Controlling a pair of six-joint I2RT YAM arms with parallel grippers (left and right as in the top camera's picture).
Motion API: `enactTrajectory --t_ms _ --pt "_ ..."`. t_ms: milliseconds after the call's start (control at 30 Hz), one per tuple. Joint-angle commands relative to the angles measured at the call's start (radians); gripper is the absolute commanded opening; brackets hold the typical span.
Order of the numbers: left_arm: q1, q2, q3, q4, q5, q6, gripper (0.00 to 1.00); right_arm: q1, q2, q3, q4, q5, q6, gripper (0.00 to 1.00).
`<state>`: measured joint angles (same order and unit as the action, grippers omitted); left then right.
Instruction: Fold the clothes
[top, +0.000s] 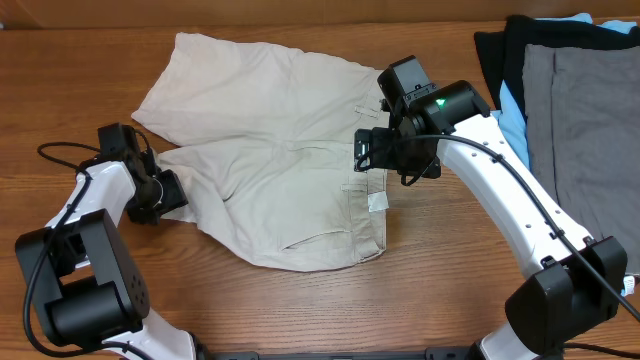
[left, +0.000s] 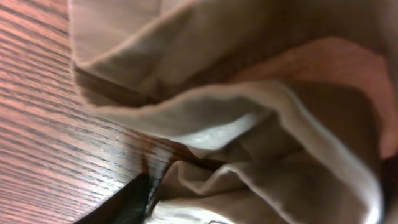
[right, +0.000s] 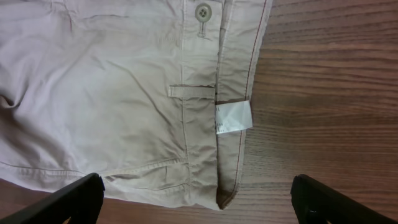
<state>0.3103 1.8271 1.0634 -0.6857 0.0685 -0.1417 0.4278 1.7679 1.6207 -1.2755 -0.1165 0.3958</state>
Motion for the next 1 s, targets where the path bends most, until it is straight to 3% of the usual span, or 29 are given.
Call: enactTrajectory --t_ms 0,33,67,100,267,467,633,967 --pt "0.010 0.074 -0.014 -0.019 0.003 0.023 0.34 -0.001 -0.004 0.000 0.003 -0.001 -0.003 1.00" --pt "0.010 0.077 -0.014 -0.022 0.003 0.022 0.26 -0.001 -0.004 0.000 0.003 -0.002 -0.003 1.00" --pt "0.010 0.081 -0.014 -0.025 0.003 0.017 0.11 -0.001 -0.004 0.000 0.002 -0.002 -0.003 1.00" --pt "0.010 0.081 -0.014 -0.033 0.002 0.005 0.04 -0.001 -0.004 0.000 0.002 -0.002 -0.003 1.00" --pt "0.012 0.077 0.047 -0.166 0.002 -0.056 0.04 -0.001 -0.004 0.000 -0.017 -0.009 -0.002 1.00" --pt "0.012 0.075 0.330 -0.530 0.002 -0.032 0.04 -0.001 -0.004 0.000 -0.070 -0.072 0.021 0.98" --pt "0.005 0.074 0.537 -0.723 0.002 0.003 0.04 0.015 -0.004 0.000 -0.156 -0.072 0.125 0.93" --pt "-0.009 0.073 0.595 -0.776 0.019 0.015 0.04 0.231 -0.040 -0.079 -0.078 0.039 0.409 0.91"
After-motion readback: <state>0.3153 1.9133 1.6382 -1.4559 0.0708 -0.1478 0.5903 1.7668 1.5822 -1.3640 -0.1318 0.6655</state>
